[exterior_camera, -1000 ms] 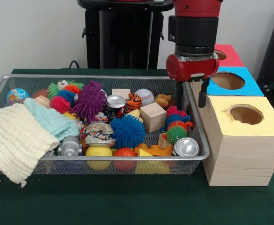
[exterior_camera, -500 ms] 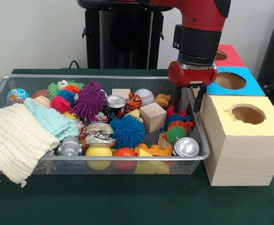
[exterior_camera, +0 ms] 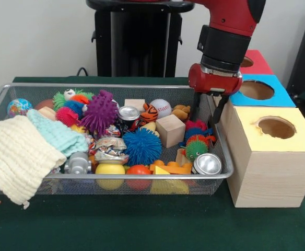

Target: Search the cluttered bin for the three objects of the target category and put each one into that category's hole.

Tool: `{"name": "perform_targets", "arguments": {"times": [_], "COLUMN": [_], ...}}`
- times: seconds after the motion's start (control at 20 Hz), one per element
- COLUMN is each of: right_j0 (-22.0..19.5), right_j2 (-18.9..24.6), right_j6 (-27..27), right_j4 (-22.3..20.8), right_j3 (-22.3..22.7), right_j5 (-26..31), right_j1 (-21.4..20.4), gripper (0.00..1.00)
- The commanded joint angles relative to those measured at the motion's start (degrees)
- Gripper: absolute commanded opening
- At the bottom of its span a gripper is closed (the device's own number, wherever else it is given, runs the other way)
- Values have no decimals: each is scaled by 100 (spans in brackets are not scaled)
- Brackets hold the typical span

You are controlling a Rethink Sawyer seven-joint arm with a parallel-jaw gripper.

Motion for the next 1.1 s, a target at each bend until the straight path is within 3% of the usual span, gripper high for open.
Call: {"name": "perform_targets", "arguments": {"times": [0.05,0.6,0.9,1.1], "right_j0": [66,89,-297,-248], "right_j2": [372,180,754,677], "right_j6": [1397,1364,1169,1176], "right_j4": [313,456,294,329], "right_j3": [-78,-282,-252,-369], "right_j5": [226,114,-206,-180], "right_j1": [418,739,751,872], "gripper": [100,100,100,100]}}
